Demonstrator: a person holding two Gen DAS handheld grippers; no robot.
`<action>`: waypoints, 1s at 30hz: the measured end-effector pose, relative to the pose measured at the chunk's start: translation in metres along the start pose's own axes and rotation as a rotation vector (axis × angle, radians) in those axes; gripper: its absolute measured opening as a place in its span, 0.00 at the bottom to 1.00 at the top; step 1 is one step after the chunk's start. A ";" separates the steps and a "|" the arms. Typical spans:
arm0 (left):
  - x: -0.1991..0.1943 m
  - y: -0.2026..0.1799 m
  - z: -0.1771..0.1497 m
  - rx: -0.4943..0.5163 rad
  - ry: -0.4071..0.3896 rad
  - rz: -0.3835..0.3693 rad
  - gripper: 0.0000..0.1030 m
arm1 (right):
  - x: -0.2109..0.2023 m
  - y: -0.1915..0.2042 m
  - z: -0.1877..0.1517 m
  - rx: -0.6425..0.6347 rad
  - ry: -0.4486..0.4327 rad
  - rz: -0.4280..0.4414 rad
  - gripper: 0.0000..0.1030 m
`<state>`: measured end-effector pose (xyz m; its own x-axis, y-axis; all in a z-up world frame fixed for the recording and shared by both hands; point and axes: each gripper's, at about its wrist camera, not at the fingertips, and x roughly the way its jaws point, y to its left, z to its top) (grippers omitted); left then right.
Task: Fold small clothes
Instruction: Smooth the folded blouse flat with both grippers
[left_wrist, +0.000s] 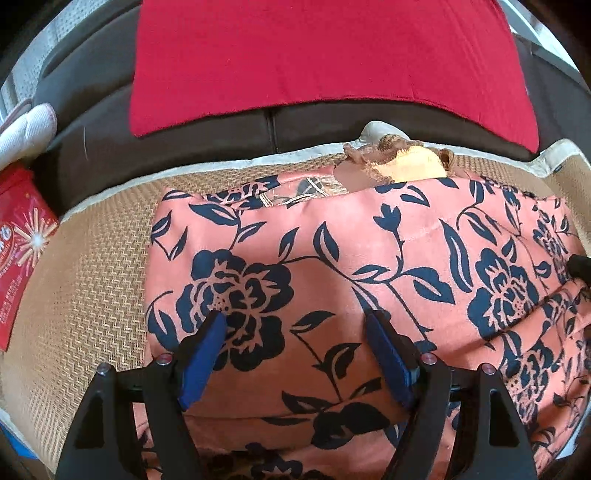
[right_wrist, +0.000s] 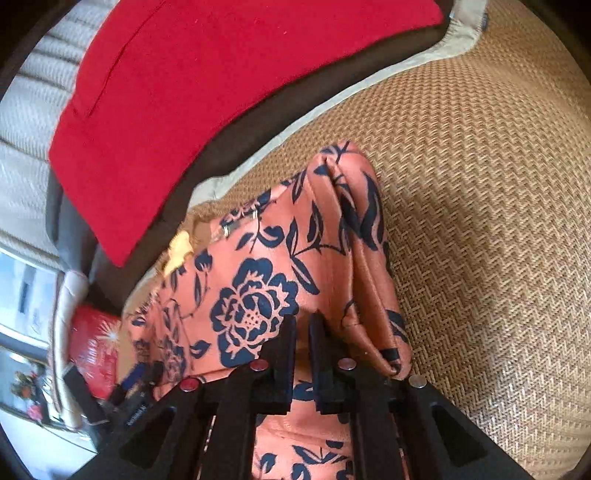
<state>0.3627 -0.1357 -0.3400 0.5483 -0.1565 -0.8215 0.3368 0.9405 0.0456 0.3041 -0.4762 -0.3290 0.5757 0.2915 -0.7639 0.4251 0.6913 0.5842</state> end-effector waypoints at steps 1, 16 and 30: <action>-0.002 0.002 0.001 -0.009 -0.008 -0.010 0.76 | -0.004 0.001 0.003 -0.006 -0.023 0.000 0.10; 0.006 0.059 0.012 -0.146 0.027 0.104 0.77 | 0.012 0.013 0.048 -0.067 -0.183 -0.054 0.12; -0.002 0.032 -0.004 -0.005 0.026 0.124 0.77 | 0.054 0.113 -0.055 -0.481 0.203 0.023 0.13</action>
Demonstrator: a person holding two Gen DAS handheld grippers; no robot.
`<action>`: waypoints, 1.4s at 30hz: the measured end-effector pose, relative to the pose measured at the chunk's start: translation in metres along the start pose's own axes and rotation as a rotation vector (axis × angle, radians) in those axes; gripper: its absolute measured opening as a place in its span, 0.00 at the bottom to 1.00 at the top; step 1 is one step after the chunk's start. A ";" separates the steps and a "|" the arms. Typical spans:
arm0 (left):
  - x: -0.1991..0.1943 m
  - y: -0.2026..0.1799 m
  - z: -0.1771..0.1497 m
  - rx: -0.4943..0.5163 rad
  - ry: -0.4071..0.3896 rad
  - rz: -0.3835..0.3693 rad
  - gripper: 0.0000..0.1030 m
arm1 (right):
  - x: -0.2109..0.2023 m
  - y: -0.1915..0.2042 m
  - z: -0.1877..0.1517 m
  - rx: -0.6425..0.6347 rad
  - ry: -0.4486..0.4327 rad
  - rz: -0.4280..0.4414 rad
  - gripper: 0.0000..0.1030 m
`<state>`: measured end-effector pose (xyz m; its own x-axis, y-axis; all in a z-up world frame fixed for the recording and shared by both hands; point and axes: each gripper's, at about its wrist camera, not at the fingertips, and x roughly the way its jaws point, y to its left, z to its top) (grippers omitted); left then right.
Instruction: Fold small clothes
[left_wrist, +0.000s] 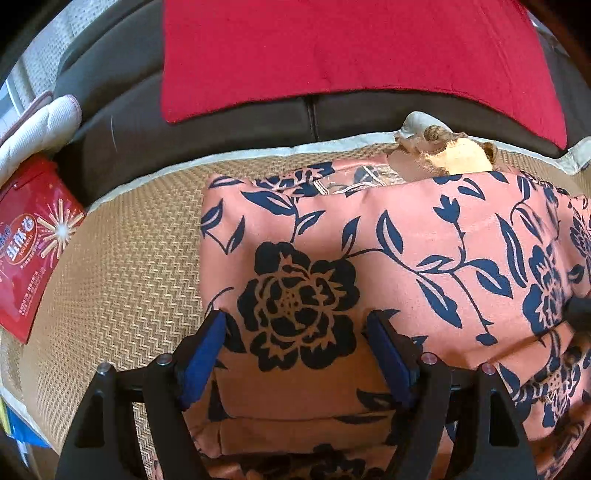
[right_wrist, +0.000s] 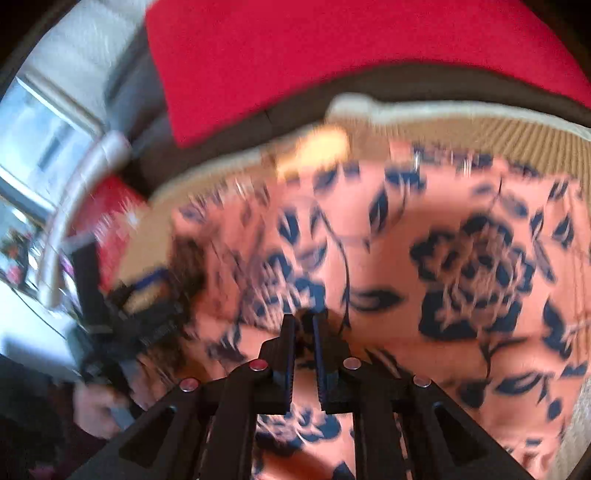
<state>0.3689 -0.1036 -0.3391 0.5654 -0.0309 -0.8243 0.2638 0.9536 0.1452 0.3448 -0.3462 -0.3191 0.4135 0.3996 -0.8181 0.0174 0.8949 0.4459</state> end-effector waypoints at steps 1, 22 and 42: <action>-0.003 0.001 0.000 -0.005 -0.002 -0.009 0.77 | 0.001 0.003 -0.003 -0.015 -0.004 -0.014 0.13; -0.051 0.000 -0.012 -0.023 -0.062 -0.143 0.77 | -0.033 -0.028 -0.005 0.108 -0.108 -0.021 0.13; -0.109 0.032 -0.051 -0.102 -0.140 -0.084 0.78 | -0.111 -0.031 -0.050 0.096 -0.307 -0.003 0.21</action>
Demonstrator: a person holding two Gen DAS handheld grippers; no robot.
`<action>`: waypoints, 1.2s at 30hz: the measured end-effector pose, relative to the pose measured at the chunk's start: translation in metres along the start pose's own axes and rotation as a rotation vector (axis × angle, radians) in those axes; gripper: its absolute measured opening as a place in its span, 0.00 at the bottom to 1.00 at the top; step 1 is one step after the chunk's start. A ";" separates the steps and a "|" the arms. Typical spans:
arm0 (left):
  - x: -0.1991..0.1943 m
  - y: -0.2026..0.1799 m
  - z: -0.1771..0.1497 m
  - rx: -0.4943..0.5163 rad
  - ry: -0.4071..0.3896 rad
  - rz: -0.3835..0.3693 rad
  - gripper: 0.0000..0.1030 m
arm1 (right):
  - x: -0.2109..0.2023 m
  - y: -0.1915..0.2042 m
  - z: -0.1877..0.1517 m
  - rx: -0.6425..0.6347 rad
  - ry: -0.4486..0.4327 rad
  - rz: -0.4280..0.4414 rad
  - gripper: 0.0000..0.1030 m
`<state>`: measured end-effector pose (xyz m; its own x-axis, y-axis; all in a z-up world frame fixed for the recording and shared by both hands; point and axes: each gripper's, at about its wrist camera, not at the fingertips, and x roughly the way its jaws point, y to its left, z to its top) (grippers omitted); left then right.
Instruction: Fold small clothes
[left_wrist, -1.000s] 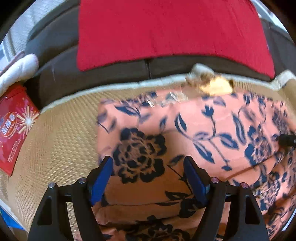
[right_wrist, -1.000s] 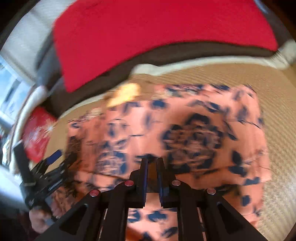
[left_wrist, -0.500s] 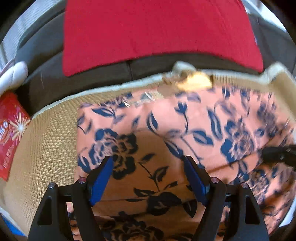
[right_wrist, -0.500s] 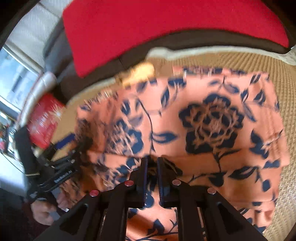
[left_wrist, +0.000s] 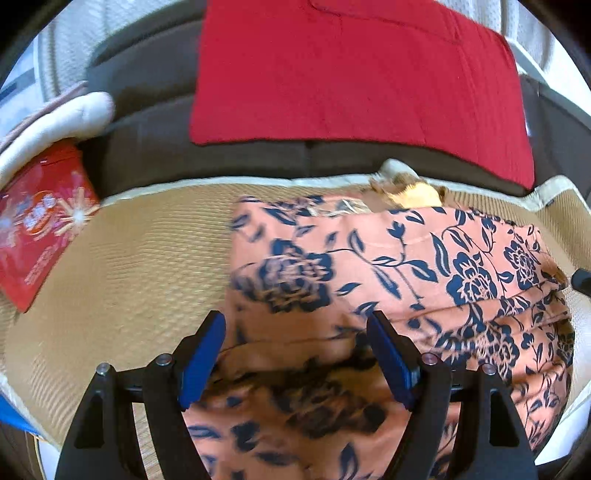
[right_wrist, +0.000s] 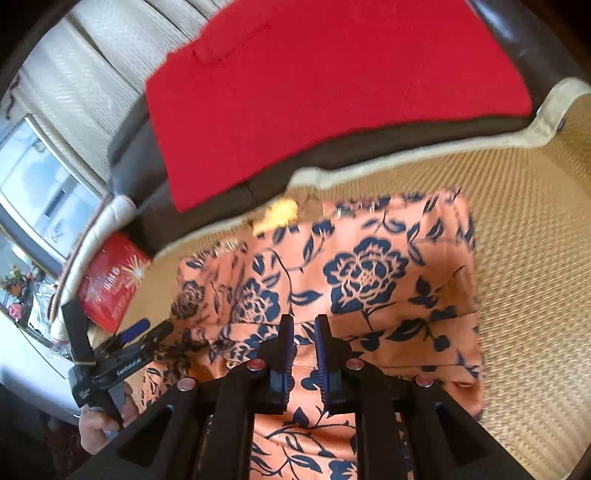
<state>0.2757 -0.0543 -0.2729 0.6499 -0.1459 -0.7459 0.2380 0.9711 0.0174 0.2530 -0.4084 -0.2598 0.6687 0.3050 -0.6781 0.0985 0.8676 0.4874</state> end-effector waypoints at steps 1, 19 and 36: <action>-0.006 0.006 -0.004 -0.002 -0.015 0.014 0.79 | -0.009 0.001 -0.003 -0.001 -0.024 0.011 0.25; -0.050 0.104 -0.166 -0.091 0.163 0.043 0.81 | -0.058 -0.032 -0.153 0.072 0.138 -0.010 0.80; 0.015 0.104 -0.202 -0.089 0.373 -0.106 0.81 | 0.033 -0.085 -0.237 0.132 0.495 -0.190 0.80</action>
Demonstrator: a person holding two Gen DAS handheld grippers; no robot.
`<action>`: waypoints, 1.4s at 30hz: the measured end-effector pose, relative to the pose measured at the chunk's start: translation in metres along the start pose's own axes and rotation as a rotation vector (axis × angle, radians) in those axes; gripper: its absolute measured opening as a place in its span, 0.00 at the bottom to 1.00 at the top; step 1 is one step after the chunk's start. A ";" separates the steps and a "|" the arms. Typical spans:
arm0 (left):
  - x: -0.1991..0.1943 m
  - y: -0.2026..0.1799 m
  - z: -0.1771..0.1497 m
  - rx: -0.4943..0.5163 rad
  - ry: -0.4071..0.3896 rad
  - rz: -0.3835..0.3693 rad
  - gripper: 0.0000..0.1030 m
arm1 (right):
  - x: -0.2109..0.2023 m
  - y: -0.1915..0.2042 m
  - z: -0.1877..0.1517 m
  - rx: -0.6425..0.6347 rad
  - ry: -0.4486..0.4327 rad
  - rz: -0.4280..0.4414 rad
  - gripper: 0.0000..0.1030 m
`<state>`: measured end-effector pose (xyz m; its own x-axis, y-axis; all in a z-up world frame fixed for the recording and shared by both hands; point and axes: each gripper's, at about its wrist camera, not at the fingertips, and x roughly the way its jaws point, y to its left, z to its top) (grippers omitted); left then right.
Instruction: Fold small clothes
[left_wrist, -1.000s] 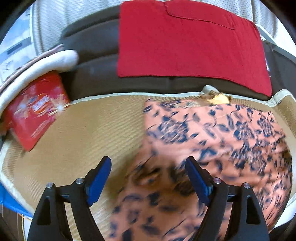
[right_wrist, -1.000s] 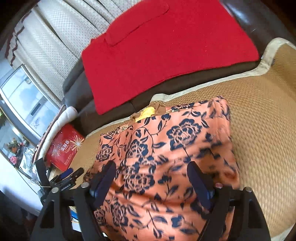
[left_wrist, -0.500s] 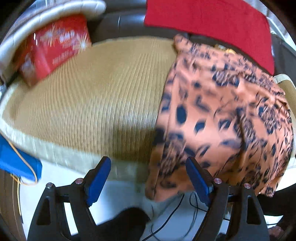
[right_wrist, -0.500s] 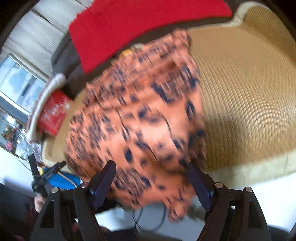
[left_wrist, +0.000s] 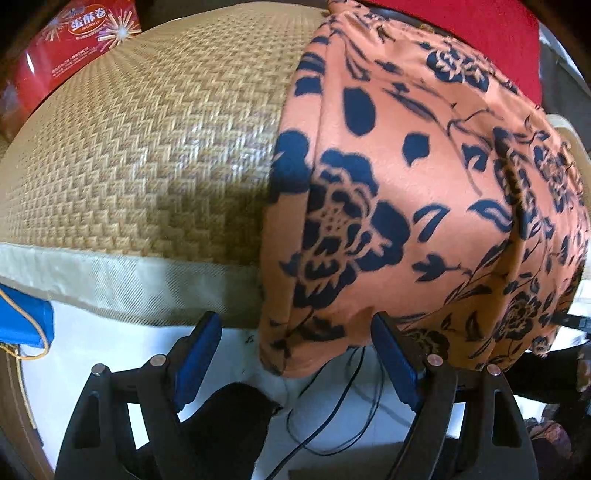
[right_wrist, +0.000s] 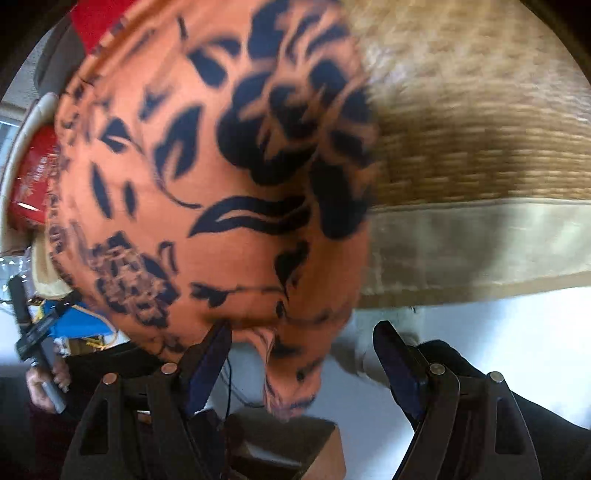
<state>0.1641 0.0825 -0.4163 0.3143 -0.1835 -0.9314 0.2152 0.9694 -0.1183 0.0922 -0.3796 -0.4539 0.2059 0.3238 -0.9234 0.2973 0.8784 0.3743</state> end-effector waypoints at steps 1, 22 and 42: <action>-0.001 0.000 0.001 -0.004 -0.012 -0.016 0.80 | 0.006 0.000 0.000 0.016 -0.006 0.001 0.79; -0.064 0.024 0.026 -0.051 -0.137 -0.471 0.07 | -0.131 0.022 -0.044 -0.099 -0.247 0.469 0.06; -0.046 0.008 0.344 -0.218 -0.243 -0.473 0.08 | -0.183 -0.028 0.247 0.378 -0.684 0.674 0.12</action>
<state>0.4691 0.0427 -0.2562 0.4392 -0.6125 -0.6572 0.1969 0.7794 -0.5948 0.2768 -0.5504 -0.2742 0.8894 0.3352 -0.3107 0.1729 0.3826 0.9076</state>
